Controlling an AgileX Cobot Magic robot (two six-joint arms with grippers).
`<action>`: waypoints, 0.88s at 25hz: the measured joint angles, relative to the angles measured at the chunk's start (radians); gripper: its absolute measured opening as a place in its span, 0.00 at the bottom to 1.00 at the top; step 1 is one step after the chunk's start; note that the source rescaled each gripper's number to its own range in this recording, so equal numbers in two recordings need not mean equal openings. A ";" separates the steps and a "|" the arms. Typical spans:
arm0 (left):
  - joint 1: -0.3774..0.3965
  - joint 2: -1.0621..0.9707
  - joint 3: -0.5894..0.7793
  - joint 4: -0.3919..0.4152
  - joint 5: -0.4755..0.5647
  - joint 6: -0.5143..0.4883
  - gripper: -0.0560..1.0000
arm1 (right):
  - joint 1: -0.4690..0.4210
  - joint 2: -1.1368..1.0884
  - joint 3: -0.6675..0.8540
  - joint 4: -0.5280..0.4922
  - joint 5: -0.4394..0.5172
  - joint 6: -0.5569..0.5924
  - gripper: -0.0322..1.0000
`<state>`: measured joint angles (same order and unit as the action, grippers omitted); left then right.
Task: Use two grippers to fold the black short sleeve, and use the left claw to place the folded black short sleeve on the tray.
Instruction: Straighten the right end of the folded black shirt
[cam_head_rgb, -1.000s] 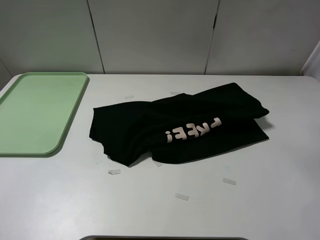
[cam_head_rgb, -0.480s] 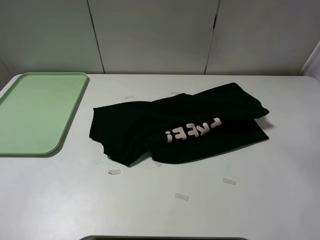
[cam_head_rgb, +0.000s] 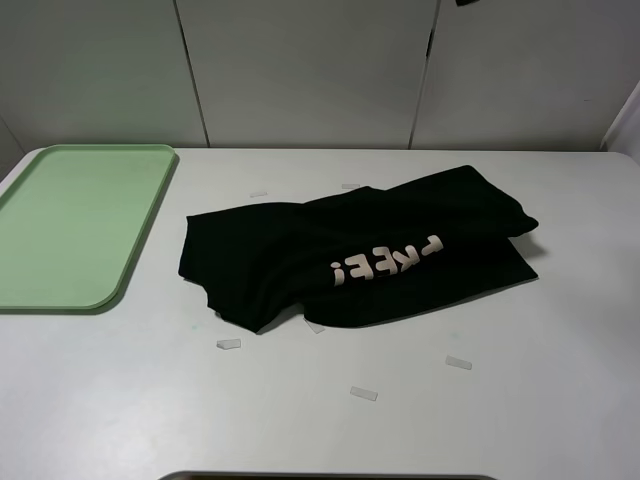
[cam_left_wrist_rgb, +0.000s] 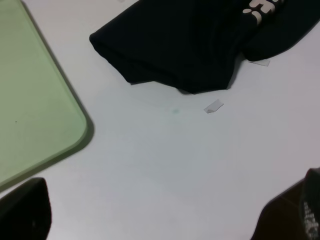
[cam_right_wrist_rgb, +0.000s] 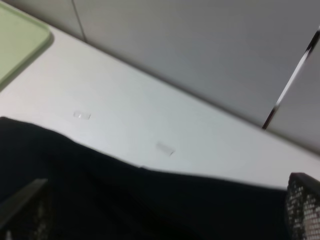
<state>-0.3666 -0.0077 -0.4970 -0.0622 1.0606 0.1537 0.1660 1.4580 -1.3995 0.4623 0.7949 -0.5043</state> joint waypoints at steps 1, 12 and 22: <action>0.000 0.000 0.000 0.001 0.000 0.000 1.00 | 0.000 0.018 0.000 0.000 0.005 0.018 1.00; 0.000 0.000 0.001 0.002 0.000 -0.001 1.00 | 0.000 0.220 0.000 0.038 0.022 0.056 1.00; 0.000 0.000 0.001 0.003 0.000 -0.001 1.00 | 0.000 0.397 0.000 0.073 0.161 0.056 1.00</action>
<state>-0.3666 -0.0077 -0.4959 -0.0595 1.0606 0.1528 0.1660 1.8548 -1.3995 0.5356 0.9560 -0.4486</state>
